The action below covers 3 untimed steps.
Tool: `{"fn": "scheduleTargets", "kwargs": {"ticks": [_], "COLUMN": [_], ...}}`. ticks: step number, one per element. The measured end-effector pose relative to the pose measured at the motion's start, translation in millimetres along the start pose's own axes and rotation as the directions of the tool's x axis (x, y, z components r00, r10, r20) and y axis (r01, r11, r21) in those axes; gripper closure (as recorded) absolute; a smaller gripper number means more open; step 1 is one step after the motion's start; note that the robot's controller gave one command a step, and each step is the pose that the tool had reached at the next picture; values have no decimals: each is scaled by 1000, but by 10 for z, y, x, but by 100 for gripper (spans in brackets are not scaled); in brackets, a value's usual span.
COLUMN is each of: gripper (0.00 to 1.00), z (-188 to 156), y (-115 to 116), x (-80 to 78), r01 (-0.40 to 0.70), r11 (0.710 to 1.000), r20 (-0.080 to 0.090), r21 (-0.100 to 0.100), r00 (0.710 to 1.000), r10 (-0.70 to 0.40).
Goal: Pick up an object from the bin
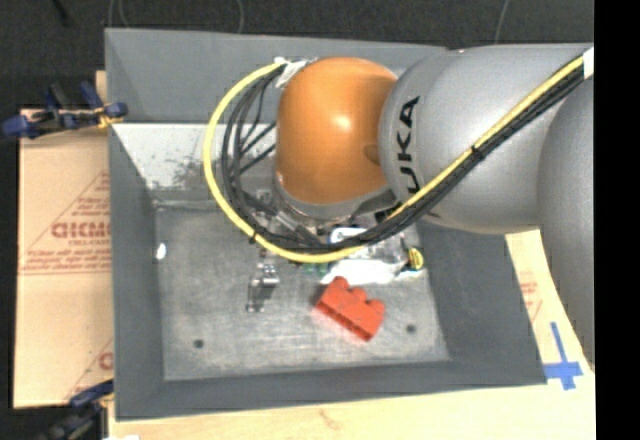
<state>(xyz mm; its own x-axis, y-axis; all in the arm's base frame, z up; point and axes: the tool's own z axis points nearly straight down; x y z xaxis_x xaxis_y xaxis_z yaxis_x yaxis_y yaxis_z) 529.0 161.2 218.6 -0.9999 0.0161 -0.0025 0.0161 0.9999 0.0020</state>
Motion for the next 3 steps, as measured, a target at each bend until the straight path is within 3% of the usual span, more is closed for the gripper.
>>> {"fn": "scheduleTargets", "kwargs": {"ticks": [1, 2, 3], "gripper": [0, 0, 0], "z": [7, 892, 1075], "y": [-720, -1397, -1990], "x": [-440, -110, -194], "r01": [113, 593, 922], "r11": [994, 805, 387], "r20": [5, -7, 1], "r21": [5, 0, 5], "r00": [994, 805, 387], "r10": [-113, -593, -922]}}
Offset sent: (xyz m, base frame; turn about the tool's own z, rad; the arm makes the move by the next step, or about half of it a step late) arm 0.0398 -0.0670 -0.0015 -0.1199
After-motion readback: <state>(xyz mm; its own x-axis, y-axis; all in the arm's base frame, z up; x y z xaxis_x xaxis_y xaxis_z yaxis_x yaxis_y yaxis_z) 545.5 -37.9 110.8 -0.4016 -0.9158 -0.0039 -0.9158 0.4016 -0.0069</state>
